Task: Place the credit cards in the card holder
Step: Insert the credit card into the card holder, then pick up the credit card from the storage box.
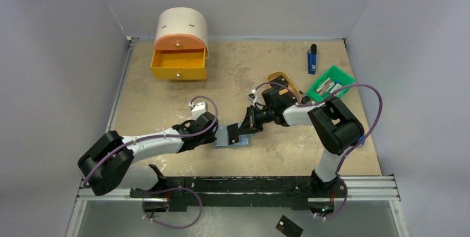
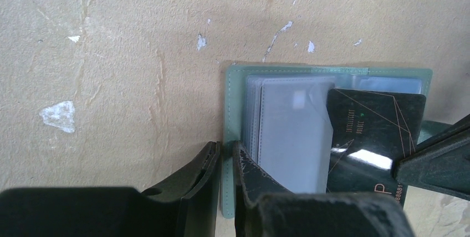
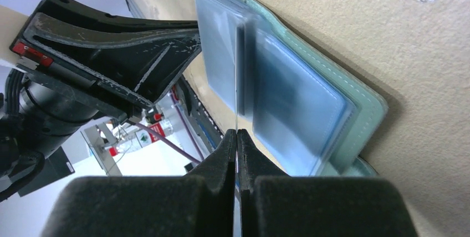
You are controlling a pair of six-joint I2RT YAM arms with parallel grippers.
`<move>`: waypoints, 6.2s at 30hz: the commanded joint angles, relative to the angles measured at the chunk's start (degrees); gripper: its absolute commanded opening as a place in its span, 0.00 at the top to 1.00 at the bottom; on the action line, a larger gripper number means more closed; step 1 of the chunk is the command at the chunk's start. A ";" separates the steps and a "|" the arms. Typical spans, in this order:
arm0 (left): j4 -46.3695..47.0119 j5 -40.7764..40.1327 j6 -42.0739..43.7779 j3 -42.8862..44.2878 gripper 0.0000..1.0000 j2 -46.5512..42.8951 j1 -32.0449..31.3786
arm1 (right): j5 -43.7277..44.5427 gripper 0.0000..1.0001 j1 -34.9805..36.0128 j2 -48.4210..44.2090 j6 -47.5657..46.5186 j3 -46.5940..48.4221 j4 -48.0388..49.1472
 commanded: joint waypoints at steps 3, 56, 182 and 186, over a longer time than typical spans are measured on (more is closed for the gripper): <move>1.81 0.19 -0.49 -0.51 0.86 0.91 -0.02 | -2.66 1.00 0.42 0.45 2.17 0.46 4.92; 3.69 2.12 -0.22 0.42 0.87 2.59 -0.06 | 0.32 1.00 4.55 8.15 11.87 1.66 14.18; 3.28 -4.38 -2.44 -3.14 0.68 -23.39 0.59 | 49.91 0.39 -22.55 -7.74 24.49 8.80 -3.62; 5.17 -3.95 -3.77 -4.51 0.68 -22.79 0.61 | 51.45 0.39 -22.56 -3.88 24.13 13.17 -6.99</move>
